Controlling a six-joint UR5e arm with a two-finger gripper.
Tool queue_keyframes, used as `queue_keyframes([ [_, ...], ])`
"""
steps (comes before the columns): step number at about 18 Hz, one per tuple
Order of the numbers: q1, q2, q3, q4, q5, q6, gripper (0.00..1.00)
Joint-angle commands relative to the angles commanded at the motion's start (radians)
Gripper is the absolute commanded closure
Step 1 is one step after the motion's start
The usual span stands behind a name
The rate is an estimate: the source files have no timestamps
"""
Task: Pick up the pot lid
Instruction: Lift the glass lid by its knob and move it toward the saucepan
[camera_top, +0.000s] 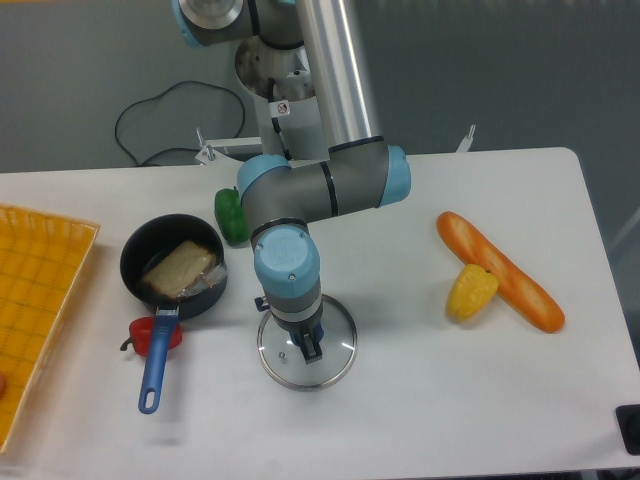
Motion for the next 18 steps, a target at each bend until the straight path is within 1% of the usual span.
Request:
queue_keyframes([
  [4, 0.0, 0.0, 0.046, -0.048, 0.0, 0.002, 0.38],
  [5, 0.002, 0.003, 0.066, -0.07, -0.003, 0.002, 0.38],
  [7, 0.003, 0.006, 0.104, -0.147, -0.008, 0.002, 0.38],
  [8, 0.003, 0.009, 0.112, -0.169, -0.008, 0.002, 0.38],
  [13, 0.006, 0.051, 0.117, -0.18, -0.029, 0.002, 0.38],
  [18, 0.0, 0.12, 0.12, -0.209, -0.061, 0.003, 0.38],
])
